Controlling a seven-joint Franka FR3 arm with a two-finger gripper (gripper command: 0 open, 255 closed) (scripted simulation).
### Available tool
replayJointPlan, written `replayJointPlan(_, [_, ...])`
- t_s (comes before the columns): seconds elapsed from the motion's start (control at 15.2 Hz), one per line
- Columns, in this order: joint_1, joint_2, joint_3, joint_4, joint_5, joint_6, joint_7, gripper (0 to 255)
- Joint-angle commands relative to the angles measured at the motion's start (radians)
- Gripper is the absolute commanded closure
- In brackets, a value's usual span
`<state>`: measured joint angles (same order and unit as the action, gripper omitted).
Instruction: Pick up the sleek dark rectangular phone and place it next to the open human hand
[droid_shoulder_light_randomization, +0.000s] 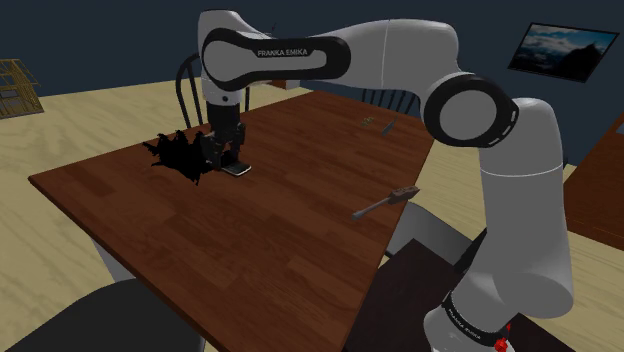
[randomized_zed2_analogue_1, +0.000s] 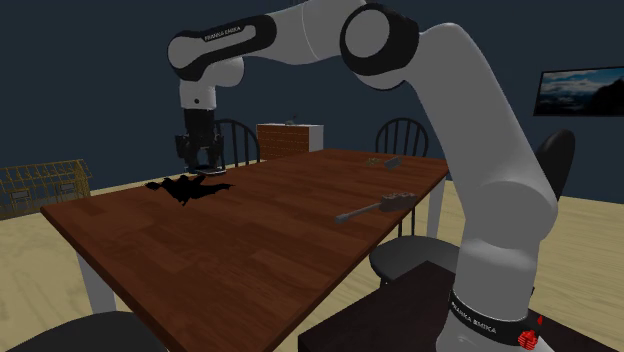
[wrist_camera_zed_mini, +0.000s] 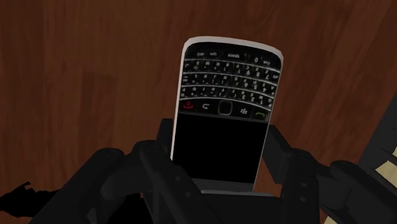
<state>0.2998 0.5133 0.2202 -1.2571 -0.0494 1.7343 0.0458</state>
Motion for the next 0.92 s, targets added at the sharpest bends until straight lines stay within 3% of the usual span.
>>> replayJointPlan(0.0, [-0.001,0.003,-0.001,-0.023,-0.001,0.026,0.000,255])
replayJointPlan(0.86, [-0.006,0.027,-0.005,-0.161,-0.006,0.188,-0.001,255])
